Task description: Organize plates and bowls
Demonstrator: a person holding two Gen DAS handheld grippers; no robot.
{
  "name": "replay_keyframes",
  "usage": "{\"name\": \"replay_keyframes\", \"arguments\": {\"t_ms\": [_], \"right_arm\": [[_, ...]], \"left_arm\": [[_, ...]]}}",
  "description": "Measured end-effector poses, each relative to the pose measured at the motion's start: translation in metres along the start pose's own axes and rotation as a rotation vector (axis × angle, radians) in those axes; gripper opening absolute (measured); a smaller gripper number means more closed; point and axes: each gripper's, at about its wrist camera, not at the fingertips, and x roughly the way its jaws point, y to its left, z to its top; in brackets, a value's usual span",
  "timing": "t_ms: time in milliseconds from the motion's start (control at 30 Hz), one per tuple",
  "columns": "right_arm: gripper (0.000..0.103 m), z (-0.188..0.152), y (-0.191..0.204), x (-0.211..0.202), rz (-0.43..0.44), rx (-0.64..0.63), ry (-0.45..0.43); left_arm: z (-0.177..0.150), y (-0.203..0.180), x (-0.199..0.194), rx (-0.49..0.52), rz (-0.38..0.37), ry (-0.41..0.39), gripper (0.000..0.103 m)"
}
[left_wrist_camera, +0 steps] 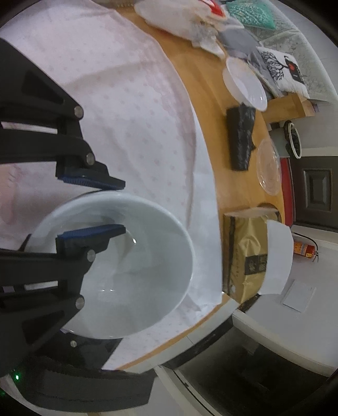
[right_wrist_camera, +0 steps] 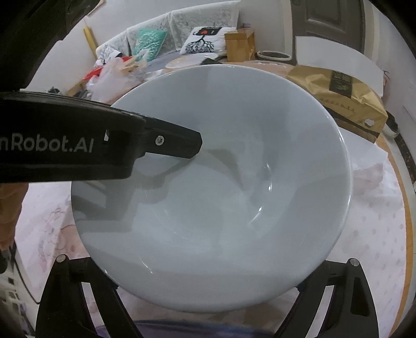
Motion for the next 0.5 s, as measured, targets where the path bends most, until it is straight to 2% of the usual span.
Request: {"name": "replay_keyframes", "arguments": {"t_ms": [67, 133, 267, 367, 500], "right_arm": [[0.086, -0.001, 0.013, -0.004, -0.004, -0.029, 0.002], [0.086, -0.001, 0.025, -0.005, 0.023, -0.048, 0.013], [0.086, -0.004, 0.055, 0.000, 0.021, -0.121, 0.028], [0.087, -0.007, 0.064, 0.000, 0.034, -0.137, 0.034], [0.088, -0.016, 0.078, 0.006, 0.004, -0.216, 0.043]], "left_arm": [[-0.012, 0.009, -0.007, -0.012, 0.019, 0.014, 0.024], [-0.025, 0.021, -0.011, -0.041, 0.019, 0.028, 0.024], [-0.048, 0.043, -0.017, -0.082, 0.011, 0.031, 0.024], [-0.057, 0.055, -0.022, -0.095, -0.002, 0.027, 0.024], [-0.062, 0.064, -0.018, -0.120, -0.035, 0.039, 0.023]]}}
